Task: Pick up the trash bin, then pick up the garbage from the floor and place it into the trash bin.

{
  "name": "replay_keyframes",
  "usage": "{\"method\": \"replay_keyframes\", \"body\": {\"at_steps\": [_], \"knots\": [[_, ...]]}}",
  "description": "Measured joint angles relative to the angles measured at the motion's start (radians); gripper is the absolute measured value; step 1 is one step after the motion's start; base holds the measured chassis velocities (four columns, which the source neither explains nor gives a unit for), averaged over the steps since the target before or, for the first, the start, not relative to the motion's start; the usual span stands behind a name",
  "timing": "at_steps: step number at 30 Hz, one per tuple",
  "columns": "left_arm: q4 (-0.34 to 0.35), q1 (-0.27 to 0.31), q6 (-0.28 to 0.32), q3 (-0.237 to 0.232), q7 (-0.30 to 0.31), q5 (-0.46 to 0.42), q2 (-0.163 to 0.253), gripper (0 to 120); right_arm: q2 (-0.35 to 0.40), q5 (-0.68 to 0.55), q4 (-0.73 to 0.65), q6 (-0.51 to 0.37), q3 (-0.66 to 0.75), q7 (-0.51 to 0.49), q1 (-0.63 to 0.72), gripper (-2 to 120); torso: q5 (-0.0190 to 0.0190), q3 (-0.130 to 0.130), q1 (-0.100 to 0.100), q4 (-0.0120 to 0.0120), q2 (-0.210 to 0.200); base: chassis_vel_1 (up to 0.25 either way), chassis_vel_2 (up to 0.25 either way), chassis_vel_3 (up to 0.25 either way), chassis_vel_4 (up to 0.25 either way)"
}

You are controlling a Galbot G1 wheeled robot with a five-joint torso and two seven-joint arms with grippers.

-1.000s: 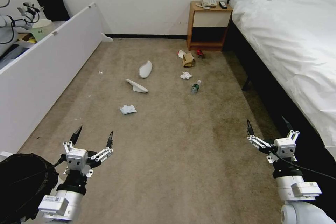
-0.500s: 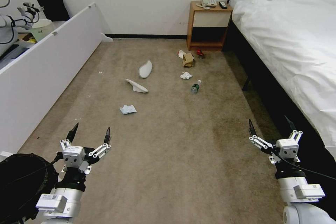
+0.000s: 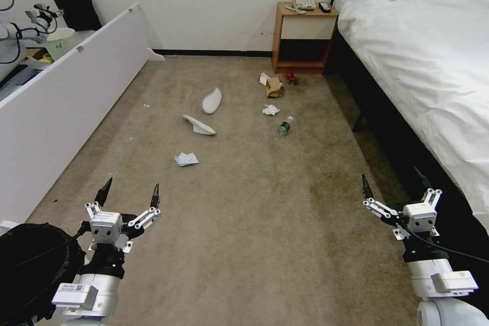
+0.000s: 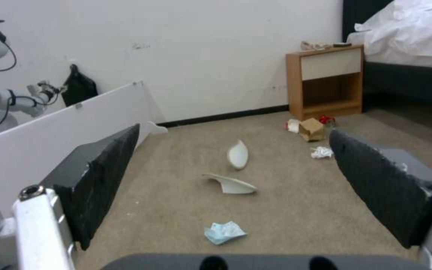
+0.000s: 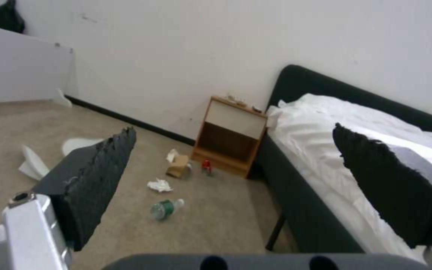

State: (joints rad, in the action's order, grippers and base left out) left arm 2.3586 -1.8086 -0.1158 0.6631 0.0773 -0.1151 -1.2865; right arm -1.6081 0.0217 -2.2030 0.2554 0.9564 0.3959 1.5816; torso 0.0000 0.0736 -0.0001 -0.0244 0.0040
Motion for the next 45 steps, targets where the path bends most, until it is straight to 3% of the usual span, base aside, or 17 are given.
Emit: {"method": "replay_keyframes", "body": {"at_steps": [21, 45], "knots": [[-0.008, 0.002, -0.002, 0.004, -0.003, 0.003, 0.000, 100, 0.000, 0.002, 0.005, 0.003, 0.001, 0.022, 0.000, 100, 0.0000, 0.000, 0.000, 0.0000, 0.000, 0.029, 0.024, 0.030, 0.027], [-0.031, 0.033, 0.009, 0.016, 0.006, -0.031, 0.014, 100, 0.000, 0.018, 0.016, 0.008, 0.002, 0.032, -0.001, 100, 0.0000, 0.000, 0.000, 0.0000, 0.000, 0.115, 0.120, 0.114, 0.116]]}}
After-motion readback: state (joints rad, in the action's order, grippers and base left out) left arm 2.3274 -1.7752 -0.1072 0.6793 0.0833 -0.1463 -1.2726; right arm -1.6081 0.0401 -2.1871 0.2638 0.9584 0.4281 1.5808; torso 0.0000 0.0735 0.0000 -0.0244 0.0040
